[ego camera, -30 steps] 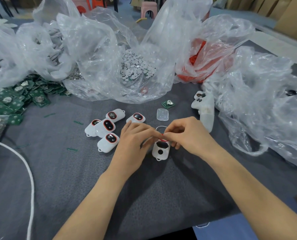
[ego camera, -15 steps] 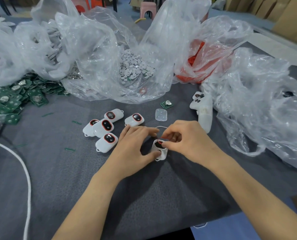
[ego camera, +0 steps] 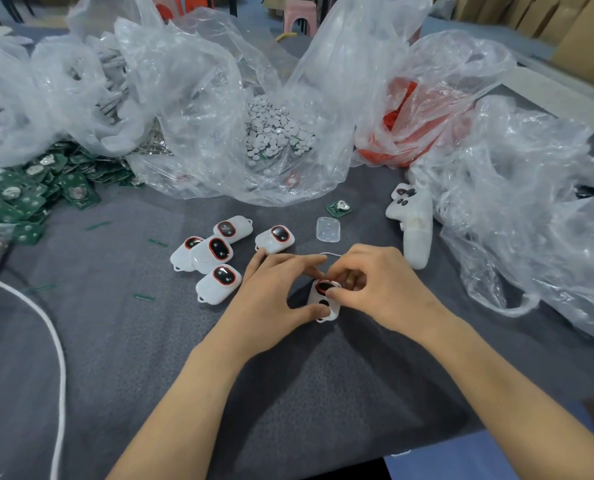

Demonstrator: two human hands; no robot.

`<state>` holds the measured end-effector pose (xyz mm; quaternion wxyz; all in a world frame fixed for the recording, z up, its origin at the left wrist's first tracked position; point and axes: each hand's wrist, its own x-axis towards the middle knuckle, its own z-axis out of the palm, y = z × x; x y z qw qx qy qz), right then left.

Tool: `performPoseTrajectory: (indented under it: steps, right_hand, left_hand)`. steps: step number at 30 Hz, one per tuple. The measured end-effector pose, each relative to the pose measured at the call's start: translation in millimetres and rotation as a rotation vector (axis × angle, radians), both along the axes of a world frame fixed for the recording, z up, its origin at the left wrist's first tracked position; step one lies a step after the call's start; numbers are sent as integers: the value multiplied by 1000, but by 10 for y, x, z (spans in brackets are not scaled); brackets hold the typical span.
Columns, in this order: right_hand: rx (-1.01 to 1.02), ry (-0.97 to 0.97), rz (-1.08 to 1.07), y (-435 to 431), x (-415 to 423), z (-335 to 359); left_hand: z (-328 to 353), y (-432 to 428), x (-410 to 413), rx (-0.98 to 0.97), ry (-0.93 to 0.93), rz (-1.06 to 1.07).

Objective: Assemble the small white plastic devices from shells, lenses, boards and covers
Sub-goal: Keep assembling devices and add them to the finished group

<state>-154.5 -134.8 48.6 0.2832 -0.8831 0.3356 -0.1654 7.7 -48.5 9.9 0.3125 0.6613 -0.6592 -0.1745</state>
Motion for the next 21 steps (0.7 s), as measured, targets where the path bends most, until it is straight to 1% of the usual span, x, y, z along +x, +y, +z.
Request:
performPoseTrajectory:
  steps: [5,21]
  right_hand:
    - [44,-24,-13,11,-3,-19]
    - [-27,0,-43,37,15,-49]
  left_hand:
    - [-3,-4,-5,-2,7,10]
    - [-8,-14,-15,4,18,11]
